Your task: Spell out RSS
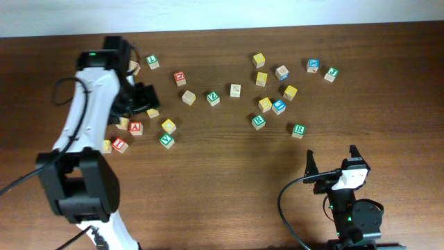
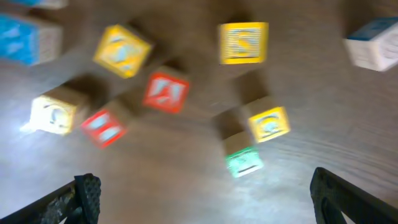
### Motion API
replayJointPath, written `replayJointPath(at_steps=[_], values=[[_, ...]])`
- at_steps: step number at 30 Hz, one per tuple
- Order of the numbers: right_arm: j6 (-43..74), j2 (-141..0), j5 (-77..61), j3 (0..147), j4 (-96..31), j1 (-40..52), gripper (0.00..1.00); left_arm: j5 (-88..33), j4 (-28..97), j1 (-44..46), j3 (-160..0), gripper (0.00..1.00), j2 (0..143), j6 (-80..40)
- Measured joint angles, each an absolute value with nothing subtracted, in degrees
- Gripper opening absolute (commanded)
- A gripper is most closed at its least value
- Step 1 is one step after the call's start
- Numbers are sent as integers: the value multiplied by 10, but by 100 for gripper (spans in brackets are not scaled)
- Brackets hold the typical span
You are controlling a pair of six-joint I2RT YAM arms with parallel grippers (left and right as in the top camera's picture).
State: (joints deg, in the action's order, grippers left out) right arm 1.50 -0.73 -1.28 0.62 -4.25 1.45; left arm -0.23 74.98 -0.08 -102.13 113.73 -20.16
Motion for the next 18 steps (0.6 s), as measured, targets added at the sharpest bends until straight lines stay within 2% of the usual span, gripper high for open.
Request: replayJointPath(at_steps=[10,18], values=[[15,-7,-13,6,-43,15,98,0,783,-126,-1022,99,1131,-207],[15,-7,-13,6,-43,15,98,2,805,-142,-1007,99,1131,-207]])
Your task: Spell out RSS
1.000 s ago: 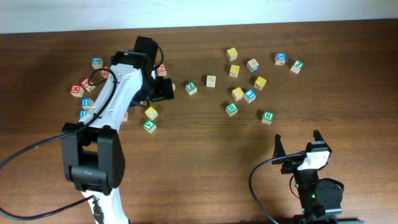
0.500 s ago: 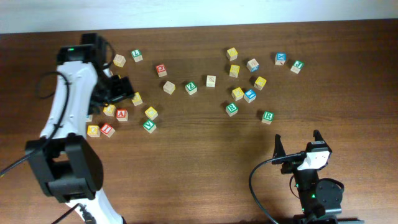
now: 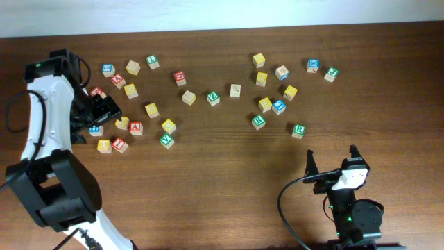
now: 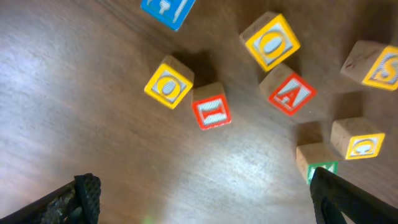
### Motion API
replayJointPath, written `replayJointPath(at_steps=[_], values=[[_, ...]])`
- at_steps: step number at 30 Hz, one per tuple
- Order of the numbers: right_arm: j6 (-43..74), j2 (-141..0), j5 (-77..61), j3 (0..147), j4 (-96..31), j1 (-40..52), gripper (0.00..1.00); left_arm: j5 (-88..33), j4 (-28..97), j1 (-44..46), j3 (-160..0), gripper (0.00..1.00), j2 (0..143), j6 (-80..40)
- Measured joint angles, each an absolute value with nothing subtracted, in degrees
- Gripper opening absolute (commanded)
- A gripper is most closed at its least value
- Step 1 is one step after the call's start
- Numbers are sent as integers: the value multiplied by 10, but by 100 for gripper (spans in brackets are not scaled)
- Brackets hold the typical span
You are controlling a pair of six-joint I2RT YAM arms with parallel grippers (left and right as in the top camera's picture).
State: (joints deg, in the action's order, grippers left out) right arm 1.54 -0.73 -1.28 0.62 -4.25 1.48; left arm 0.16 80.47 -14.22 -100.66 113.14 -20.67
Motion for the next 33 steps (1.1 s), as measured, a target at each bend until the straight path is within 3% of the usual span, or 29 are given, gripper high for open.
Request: replayJointPath(at_steps=[21,33], values=[[15,-7,-13,6,-43,15,98,-36,622,-142,-954,99,1131,-206],[15,-7,-13,6,-43,15,98,-112,591,-72,-945,100,1131,-143]])
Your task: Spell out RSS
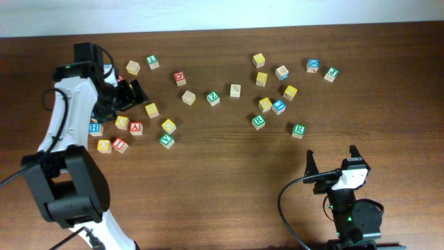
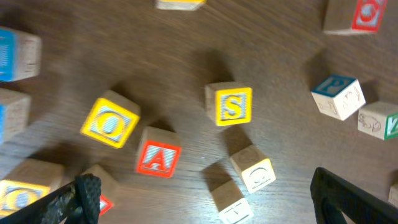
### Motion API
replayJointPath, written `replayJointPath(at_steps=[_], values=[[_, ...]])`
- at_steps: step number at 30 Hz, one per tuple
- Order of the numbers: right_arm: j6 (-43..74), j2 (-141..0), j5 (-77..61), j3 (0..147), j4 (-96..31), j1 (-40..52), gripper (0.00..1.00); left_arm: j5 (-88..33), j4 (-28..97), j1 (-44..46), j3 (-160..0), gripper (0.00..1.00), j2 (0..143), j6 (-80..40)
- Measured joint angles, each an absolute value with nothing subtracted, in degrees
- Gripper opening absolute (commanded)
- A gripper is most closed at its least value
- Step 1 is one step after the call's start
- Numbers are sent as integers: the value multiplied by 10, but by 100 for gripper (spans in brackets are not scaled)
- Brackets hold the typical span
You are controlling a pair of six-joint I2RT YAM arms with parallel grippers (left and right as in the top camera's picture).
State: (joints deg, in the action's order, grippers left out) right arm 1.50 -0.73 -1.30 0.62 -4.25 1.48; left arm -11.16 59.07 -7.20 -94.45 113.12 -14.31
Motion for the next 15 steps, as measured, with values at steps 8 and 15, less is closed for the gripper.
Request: replayJointPath(at_steps=[8,15], values=[[15,-7,-13,6,-43,15,98,-125,573,24,-905,99,1131,-143],[15,-7,-13,6,-43,15,98,-132,537,142,-905,99,1131,-143]])
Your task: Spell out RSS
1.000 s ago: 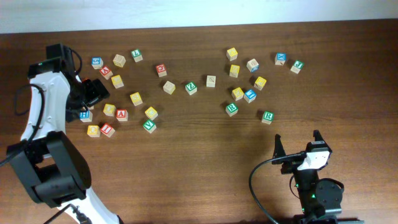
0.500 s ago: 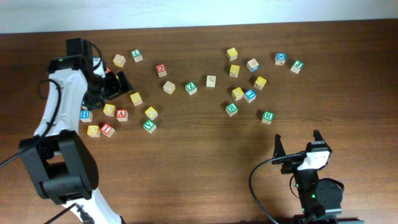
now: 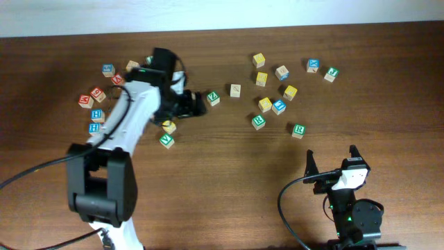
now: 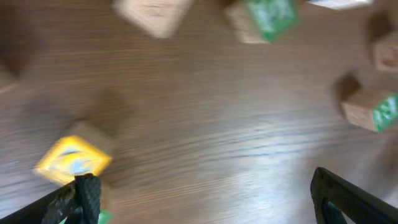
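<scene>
My left gripper (image 3: 192, 104) hovers open above the table with nothing between its fingers (image 4: 85, 195), just left of a green block (image 3: 213, 98). In the left wrist view it sits (image 4: 202, 199) over bare wood, with a yellow block (image 4: 73, 160) by its left finger, a cream block (image 4: 155, 11) and a green block (image 4: 268, 15) ahead, and another green block (image 4: 373, 109) to the right. No letters are readable, so no R or S block can be picked out. My right gripper (image 3: 331, 162) rests open near the front edge.
Red and blue blocks (image 3: 96, 114) lie scattered at the far left. A yellow block (image 3: 168, 126) and a green one (image 3: 166, 140) sit under the left arm. Several yellow, blue, green and cream blocks (image 3: 265, 104) spread over the right half. The table edge (image 3: 222, 31) runs along the back.
My left gripper has moved right, from the left block cluster to just beside the green block near the middle. The yellow S and red A blocks have left its wrist view. The right arm is unchanged.
My left gripper stood open above blocks in the left cluster, then was farther left over yellow O, red I and A blocks, then hung above a yellow S block. Now it is right of that cluster. It has stayed open and empty throughout; the right arm stayed put.
</scene>
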### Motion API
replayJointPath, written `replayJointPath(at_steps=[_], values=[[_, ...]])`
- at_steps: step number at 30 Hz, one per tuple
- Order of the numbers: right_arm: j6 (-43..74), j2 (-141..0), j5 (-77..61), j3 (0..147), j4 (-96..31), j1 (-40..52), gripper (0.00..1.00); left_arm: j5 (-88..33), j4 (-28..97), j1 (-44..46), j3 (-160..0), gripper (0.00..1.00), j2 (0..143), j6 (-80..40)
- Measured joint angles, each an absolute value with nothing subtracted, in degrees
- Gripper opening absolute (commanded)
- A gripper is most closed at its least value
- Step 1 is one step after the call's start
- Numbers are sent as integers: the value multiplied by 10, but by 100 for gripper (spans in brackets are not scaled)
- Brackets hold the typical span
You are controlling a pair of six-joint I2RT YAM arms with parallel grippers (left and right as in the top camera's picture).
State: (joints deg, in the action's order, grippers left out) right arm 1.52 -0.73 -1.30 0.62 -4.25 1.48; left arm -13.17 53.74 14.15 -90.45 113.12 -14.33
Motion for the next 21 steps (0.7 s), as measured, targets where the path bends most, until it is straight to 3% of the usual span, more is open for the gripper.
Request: replayJointPath(at_steps=[12,21], values=[[15,-7,-13,6,-43,15,98,-133,426,300,-904,99,1131,-290],[15,-7,-13,6,-43,15,98,-72,344,343,-904,99,1131,-429]])
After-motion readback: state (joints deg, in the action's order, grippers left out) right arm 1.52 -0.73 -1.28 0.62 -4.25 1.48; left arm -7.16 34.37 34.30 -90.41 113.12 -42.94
